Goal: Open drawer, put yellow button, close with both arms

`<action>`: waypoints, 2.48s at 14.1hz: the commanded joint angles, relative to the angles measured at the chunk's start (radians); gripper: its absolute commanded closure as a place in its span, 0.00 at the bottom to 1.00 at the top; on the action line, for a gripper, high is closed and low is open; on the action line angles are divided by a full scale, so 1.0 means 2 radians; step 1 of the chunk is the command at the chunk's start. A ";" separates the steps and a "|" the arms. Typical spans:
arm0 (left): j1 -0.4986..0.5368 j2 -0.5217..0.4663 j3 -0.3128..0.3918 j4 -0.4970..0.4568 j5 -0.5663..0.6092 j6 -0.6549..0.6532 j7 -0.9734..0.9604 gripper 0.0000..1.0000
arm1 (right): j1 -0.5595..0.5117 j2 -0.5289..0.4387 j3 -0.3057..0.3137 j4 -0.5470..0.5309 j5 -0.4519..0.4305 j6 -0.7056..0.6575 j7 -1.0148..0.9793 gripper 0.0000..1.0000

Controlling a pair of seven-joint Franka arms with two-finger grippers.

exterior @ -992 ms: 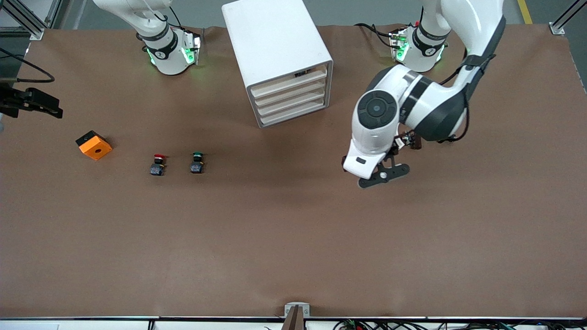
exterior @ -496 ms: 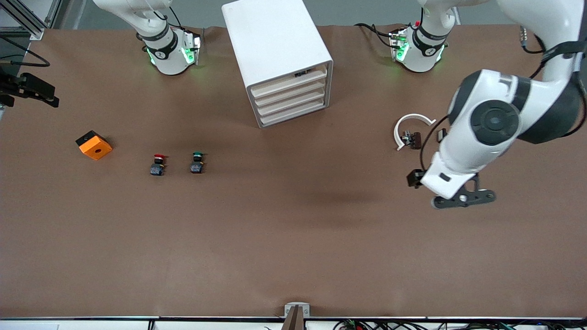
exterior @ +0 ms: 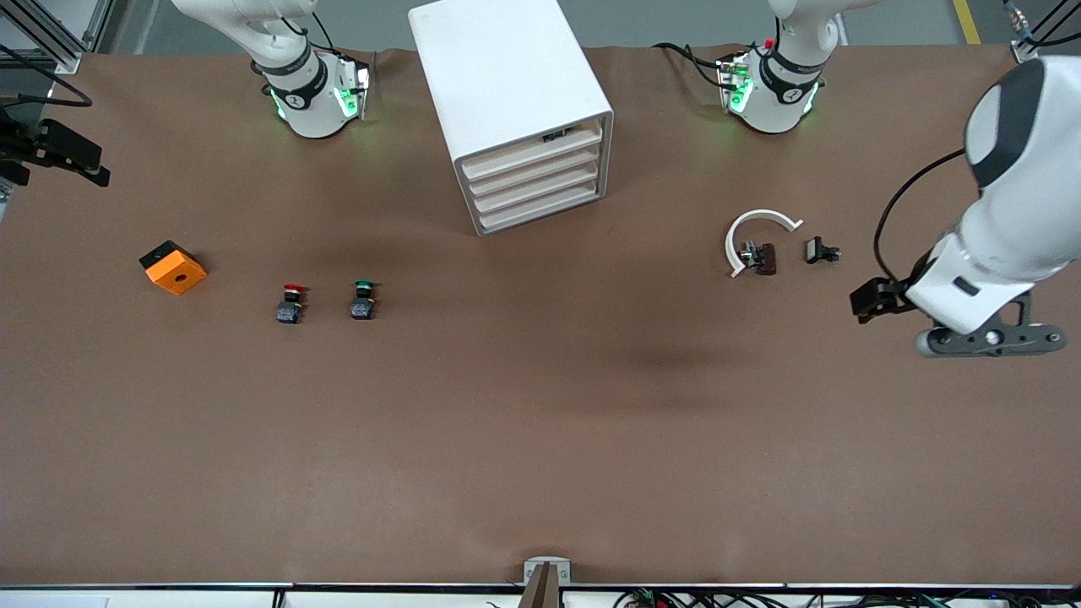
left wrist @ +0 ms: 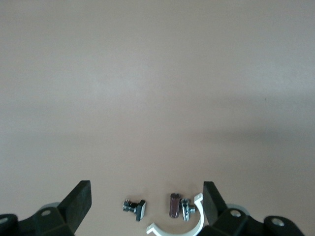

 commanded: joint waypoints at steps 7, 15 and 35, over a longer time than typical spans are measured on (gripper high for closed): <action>-0.132 -0.168 0.174 -0.110 -0.094 -0.034 0.034 0.00 | -0.002 -0.043 0.005 -0.049 0.018 0.033 -0.002 0.00; -0.128 -0.198 0.175 -0.134 -0.120 -0.049 0.034 0.00 | -0.004 -0.044 0.001 -0.043 0.031 0.037 0.005 0.00; -0.130 -0.160 0.174 -0.051 -0.083 -0.113 0.040 0.00 | -0.004 -0.043 -0.009 -0.023 0.034 0.031 0.035 0.00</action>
